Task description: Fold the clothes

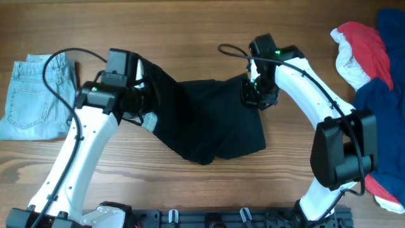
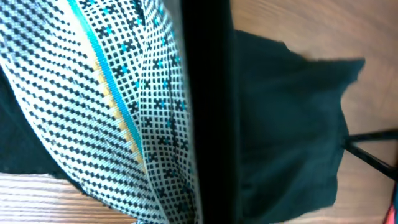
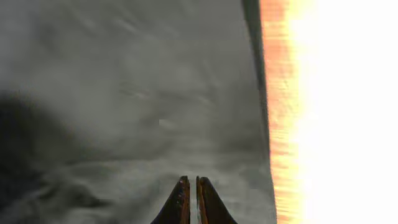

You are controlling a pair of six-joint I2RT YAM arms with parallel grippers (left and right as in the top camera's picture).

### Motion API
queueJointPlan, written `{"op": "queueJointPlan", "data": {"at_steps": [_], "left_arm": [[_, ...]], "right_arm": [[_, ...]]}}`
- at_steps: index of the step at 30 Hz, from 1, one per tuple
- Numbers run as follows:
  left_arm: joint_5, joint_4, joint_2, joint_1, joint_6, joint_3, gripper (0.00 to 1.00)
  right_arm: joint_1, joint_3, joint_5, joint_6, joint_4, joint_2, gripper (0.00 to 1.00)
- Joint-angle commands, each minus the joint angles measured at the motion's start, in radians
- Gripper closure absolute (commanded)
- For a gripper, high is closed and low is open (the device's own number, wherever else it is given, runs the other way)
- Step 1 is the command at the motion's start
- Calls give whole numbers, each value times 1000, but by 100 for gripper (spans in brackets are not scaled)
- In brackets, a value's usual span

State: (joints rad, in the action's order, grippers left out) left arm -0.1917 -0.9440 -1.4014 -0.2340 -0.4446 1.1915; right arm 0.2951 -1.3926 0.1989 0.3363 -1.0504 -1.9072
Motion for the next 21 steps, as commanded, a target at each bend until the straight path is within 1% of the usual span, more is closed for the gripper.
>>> {"op": "queueJointPlan", "data": {"at_steps": [1, 4, 7, 12, 14, 15, 16, 17, 18, 19, 21], "left_arm": [[-12, 24, 10, -97, 48, 25, 96], [6, 50, 5, -172, 48, 24, 96], [6, 89, -12, -246, 44, 24, 96], [6, 157, -71, -340, 10, 24, 94], [6, 191, -119, -380, -3, 24, 90], [5, 203, -135, -393, -26, 24, 86], [5, 217, -148, -404, -48, 24, 80], [-1, 237, -160, -421, -62, 24, 62], [-23, 256, -163, -436, -61, 24, 52], [-65, 282, -161, -451, -61, 24, 48], [-85, 298, -148, -456, -61, 27, 46]], "right_arm": [[3, 115, -27, 11, 62, -8, 93], [3, 214, -27, 12, 156, -10, 91], [3, 294, -26, 13, 228, -23, 90], [3, 336, -26, 31, 254, -25, 91], [3, 337, -21, 30, 253, -25, 91], [3, 337, -21, 31, 254, -25, 91], [3, 337, -21, 31, 254, -25, 91], [3, 337, -22, 30, 255, -25, 91], [3, 337, -21, 31, 254, -25, 91], [3, 337, -19, 34, 254, -25, 91], [3, 337, -5, 34, 254, -25, 96]]}}
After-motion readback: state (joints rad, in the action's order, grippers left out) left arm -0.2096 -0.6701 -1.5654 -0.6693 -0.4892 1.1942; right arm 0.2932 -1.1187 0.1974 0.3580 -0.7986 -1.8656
